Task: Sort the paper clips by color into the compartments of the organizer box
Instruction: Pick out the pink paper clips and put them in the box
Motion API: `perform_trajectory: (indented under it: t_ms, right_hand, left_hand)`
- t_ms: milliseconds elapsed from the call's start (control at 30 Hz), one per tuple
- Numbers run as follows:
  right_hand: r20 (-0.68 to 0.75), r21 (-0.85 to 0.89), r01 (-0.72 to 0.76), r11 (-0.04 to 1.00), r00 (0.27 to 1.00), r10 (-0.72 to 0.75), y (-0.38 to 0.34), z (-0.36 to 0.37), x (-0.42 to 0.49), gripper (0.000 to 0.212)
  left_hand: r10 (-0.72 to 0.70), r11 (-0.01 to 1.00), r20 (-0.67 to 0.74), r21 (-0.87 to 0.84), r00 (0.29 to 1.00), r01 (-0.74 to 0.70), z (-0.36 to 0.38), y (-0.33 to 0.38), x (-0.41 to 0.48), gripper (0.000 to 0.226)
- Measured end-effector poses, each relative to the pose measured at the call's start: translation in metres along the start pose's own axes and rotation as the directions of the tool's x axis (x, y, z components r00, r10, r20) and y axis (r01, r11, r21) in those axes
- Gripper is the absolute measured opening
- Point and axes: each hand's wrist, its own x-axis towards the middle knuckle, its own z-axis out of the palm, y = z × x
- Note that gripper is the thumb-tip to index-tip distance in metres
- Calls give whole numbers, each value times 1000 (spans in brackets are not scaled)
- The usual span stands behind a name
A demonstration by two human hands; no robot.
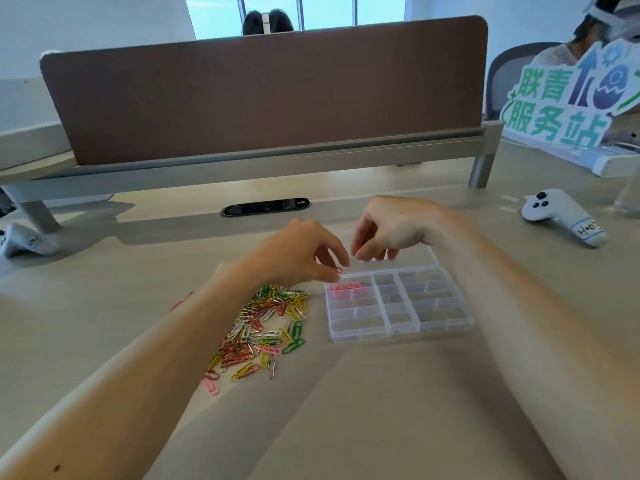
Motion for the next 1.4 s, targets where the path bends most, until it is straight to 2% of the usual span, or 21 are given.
perform_trajectory:
  t_ms: [167, 233, 367, 533, 700, 867, 1000, 1200, 1400]
  right_hand:
    - [-10, -26, 87, 996, 996, -88, -18, 5, -3, 4]
    - [36, -49, 159, 986, 987, -158, -36, 15, -5, 3]
    - [204, -110, 270, 957, 948, -244, -72, 49, -5, 8]
    - [203, -238, 370, 898, 923, -327, -92, 78, -4, 16]
    - [218, -283, 370, 885, 923, -316, -89, 88, 0, 16]
    - [186, -285, 359, 889, 930, -317, -86, 87, 2, 4]
    - [150, -288, 345, 893, 938, -313, -81, 81, 3, 4]
    - [163, -213, 386, 897, 920, -357, -85, 85, 3, 20]
    - [177, -225, 389, 893, 918, -355, -85, 93, 5, 10]
  left_hand:
    - [-69, 998, -72, -11, 995, 68, -21, -13, -32, 7]
    - [-119, 993, -16, 5, 993, 119, -30, -22, -50, 4]
    - [-166, 986, 215, 33, 962, 163, -33, -31, -85, 11]
    - [-154, 987, 212, -3, 965, 158, -22, -34, -101, 19]
    - [-114, 992, 189, -28, 975, 121, -9, -36, -101, 12]
    - [-140, 990, 226, -1, 964, 144, -9, -40, -103, 2]
    - [-175, 985, 273, 51, 946, 167, -16, -43, -100, 9]
    - [-201, 977, 219, 115, 955, 180, -28, -50, -95, 6]
    - [-176, 984, 260, 69, 949, 164, -26, -50, -95, 11]
